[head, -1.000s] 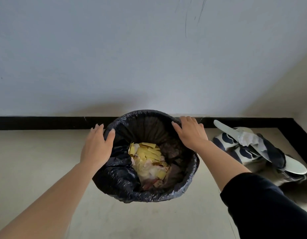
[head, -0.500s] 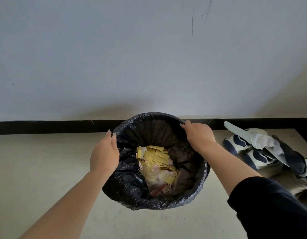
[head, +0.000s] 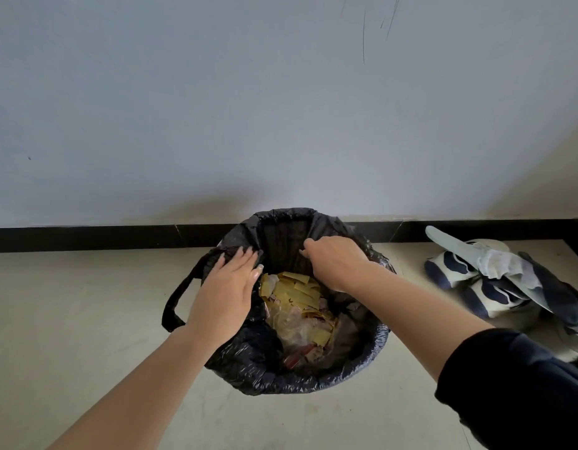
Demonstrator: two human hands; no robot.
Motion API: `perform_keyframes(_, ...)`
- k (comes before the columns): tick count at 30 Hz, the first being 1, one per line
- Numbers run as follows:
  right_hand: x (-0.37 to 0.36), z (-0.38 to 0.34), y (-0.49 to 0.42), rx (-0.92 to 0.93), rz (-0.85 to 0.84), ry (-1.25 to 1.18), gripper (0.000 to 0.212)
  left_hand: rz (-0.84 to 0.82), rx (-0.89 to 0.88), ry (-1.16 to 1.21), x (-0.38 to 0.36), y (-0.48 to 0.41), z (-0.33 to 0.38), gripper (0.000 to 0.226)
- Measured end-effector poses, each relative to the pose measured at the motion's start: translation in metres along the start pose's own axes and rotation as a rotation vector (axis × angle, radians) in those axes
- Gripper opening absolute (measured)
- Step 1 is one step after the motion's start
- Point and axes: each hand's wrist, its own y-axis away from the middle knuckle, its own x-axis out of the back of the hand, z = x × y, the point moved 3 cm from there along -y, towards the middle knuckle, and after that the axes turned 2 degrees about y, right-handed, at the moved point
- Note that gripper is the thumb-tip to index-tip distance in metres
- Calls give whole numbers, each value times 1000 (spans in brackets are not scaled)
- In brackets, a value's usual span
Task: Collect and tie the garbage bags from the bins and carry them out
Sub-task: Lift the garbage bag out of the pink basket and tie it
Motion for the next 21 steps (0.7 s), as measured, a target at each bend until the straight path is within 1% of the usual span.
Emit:
perform_keyframes(2, -5, -4, 4, 38, -46, -147, 18, -65, -8, 58, 1, 1, 4, 64)
perform_keyframes(4, -5, -5, 7, 67, -94, -213, 16, -131, 16, 124, 5, 1, 5, 49)
perform_keyframes(6, 0, 1, 8, 49, -90, -279, 15, -132, 53, 139, 9, 3, 9, 45)
perform_keyframes(9, 16, 11, 12, 4, -14, -370, 21, -101, 36, 23, 13, 14, 21, 60)
perform_keyframes(11, 25, 16, 21, -25, 14, -348, 31, -76, -81, -77, 14, 23, 39, 73)
perform_keyframes(12, 29, 19, 25, -44, 10, -295, 37, -95, -141, -82, 14, 26, 47, 76)
perform_keyframes(13, 31, 22, 33, -66, -14, -219, 43, -159, -172, -37, 15, 30, 59, 78)
perform_keyframes(14, 33, 26, 40, -96, -52, -133, 47, -266, -167, 31, 12, 32, 67, 81)
perform_keyframes(16, 32, 35, 55, -164, -141, 21, 52, -558, -66, 164, 5, 37, 80, 91)
perform_keyframes(18, 25, 44, 73, -212, -248, 118, 55, -761, 4, 186, -4, 44, 89, 97)
perform_keyframes(19, 19, 48, 80, -227, -304, 112, 56, -810, 9, 183, -10, 47, 91, 92)
perform_keyframes(21, 4, 52, 94, -233, -399, -32, 54, -861, -29, 164, -18, 50, 95, 72)
